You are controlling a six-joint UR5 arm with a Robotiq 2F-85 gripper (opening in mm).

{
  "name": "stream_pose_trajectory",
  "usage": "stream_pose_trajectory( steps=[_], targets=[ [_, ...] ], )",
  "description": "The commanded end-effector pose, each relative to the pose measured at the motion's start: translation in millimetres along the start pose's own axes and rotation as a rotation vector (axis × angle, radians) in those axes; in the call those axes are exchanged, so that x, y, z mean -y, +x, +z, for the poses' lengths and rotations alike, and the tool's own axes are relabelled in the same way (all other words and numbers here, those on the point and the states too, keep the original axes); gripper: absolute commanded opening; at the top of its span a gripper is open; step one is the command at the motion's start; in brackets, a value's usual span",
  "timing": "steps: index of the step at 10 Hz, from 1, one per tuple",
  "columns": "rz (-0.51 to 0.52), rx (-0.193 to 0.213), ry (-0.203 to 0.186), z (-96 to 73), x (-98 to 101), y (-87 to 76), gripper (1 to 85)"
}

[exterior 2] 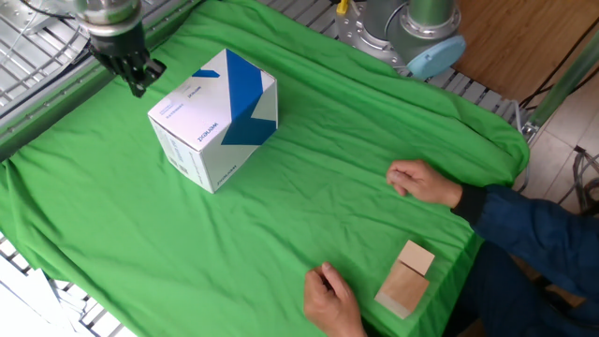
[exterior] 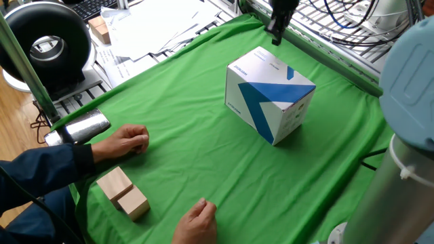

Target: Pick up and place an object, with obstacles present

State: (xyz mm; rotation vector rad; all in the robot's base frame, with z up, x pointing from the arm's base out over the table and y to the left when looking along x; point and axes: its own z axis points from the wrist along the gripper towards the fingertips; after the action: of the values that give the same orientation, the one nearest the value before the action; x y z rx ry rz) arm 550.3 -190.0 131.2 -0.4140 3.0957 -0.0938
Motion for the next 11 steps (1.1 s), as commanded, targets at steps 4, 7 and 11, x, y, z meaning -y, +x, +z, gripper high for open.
stream_pose_trajectory(
  steps=[4, 7, 11],
  targets=[
    [-0.057, 0.024, -0.011, 55.2, -3.7, 18.6, 1.3],
    [-0.135, 0.005, -0.056, 53.2, -11.7, 26.5, 1.3],
    [-0.208, 0.012, -0.098, 52.4, -22.8, 26.5, 1.3]
  ],
)
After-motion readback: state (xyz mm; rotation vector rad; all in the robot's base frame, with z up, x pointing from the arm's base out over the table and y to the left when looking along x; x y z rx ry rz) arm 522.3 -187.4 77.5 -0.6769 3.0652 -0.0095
